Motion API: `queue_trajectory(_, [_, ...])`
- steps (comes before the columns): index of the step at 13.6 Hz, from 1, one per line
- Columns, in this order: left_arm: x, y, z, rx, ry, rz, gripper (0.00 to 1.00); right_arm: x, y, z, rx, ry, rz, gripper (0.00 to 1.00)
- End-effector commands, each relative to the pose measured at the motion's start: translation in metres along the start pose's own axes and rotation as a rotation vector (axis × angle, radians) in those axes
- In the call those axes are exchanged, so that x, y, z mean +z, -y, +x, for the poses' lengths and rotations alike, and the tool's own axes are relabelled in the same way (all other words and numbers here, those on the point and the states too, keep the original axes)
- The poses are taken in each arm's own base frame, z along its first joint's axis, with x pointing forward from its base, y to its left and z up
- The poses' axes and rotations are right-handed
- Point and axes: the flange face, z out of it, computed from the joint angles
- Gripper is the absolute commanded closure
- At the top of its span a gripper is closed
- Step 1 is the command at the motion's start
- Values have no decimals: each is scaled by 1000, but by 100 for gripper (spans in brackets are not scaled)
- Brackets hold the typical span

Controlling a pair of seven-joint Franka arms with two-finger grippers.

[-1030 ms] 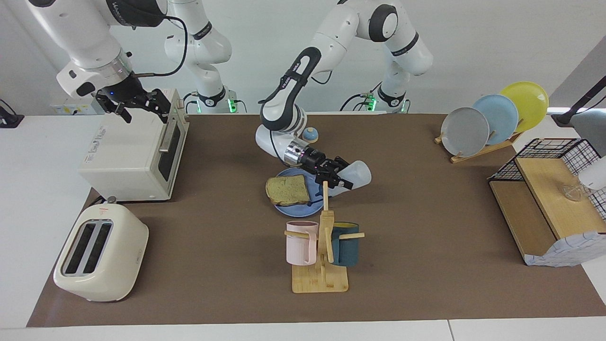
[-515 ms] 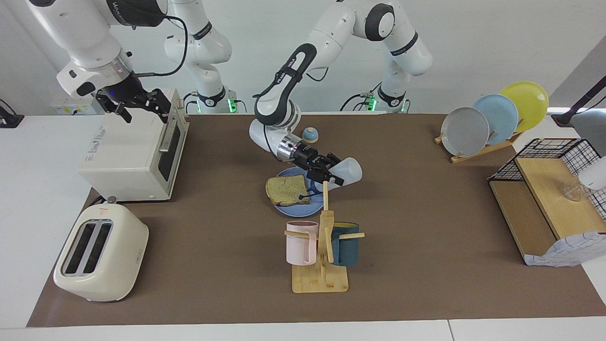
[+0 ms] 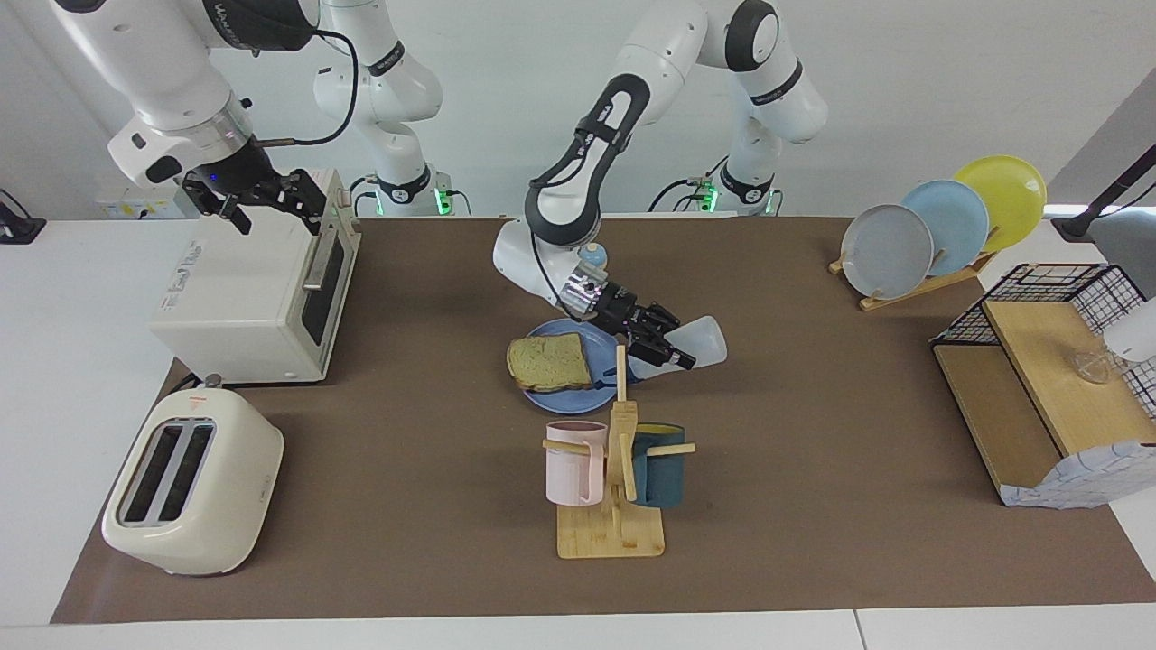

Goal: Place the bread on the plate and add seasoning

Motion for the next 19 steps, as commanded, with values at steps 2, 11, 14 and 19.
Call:
queue_trajectory(2, [35, 37, -75, -217, -241, -199, 100, -3, -3, 0, -12, -6, -1, 0])
queue_trajectory(11, [203, 47, -147, -847, -788, -646, 100, -3, -3, 1, -12, -5, 0, 0])
queue_trajectory(14, [229, 30, -147, -1051, -910, -658, 100, -3, -3, 0, -12, -6, -1, 0])
queue_trajectory(19, [242, 27, -153, -1361, -1031, -672, 100, -3, -3, 0, -12, -6, -1, 0])
